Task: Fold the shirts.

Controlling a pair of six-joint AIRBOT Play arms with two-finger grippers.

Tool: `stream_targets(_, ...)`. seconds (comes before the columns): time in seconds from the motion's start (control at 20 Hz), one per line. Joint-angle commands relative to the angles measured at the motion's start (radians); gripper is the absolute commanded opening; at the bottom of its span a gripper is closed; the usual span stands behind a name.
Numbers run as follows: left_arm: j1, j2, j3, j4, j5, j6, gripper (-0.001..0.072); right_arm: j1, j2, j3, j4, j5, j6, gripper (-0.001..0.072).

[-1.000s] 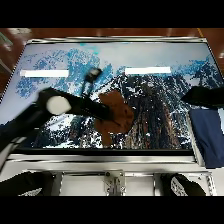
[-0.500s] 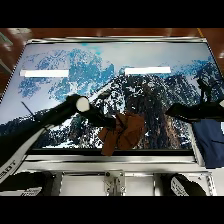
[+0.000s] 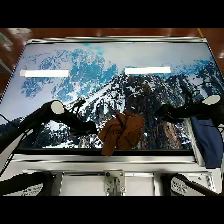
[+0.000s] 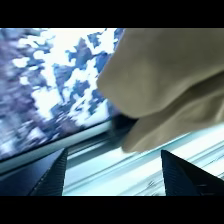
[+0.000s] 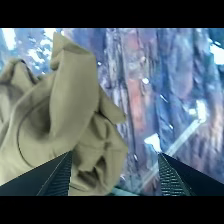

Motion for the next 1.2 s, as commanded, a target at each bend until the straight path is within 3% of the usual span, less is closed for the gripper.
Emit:
stream_targets(0.0, -0.024, -0.025, -0.111, -0.19, 0.203, 0.045, 0.071, 0.0, -0.068, -0.001, 0.051, 0.003, -0.025, 0.066)
stream_targets(0.15, -0.073, -0.104, -0.109, -0.318, 0.299, 0.115, 0.0708, 0.0, -0.072, -0.001, 0.082, 0.006, -0.036, 0.066)
stream_targets(0.35, -0.121, -0.179, -0.106, -0.401, 0.38, 0.116, 0.0682, 0.0, -0.072, -0.001, 0.11, 0.011, -0.036, 0.0661)
stream_targets(0.45, -0.121, -0.185, -0.106, -0.401, 0.378, 0.113, 0.0416, 0.009, -0.072, -0.001, 0.132, 0.017, -0.037, 0.0661)
stream_targets(0.6, -0.119, -0.183, -0.106, -0.401, 0.384, 0.119, 0.0097, 0.094, -0.1, -0.001, 0.129, 0.005, -0.043, 0.066)
stream_targets(0.65, -0.117, -0.179, -0.106, -0.401, 0.379, 0.14, 0.0044, 0.129, -0.118, -0.001, 0.128, -0.006, -0.045, 0.0661)
stream_targets(0.95, -0.054, -0.091, -0.106, -0.301, 0.307, 0.143, 0.0044, 0.272, -0.176, -0.001, 0.157, -0.133, -0.032, 0.0645)
stream_targets(1.0, -0.045, -0.076, -0.106, -0.298, 0.306, 0.143, 0.0044, 0.288, -0.176, -0.001, 0.17, -0.148, -0.031, 0.0571)
stream_targets(1.1, -0.021, -0.045, -0.106, -0.293, 0.311, 0.146, 0.0044, 0.306, -0.176, 0.0, 0.187, -0.151, -0.032, 0.0198)
stream_targets(1.15, -0.004, -0.029, -0.106, -0.291, 0.309, 0.159, 0.0043, 0.304, -0.175, 0.0, 0.201, -0.138, -0.036, 0.007)
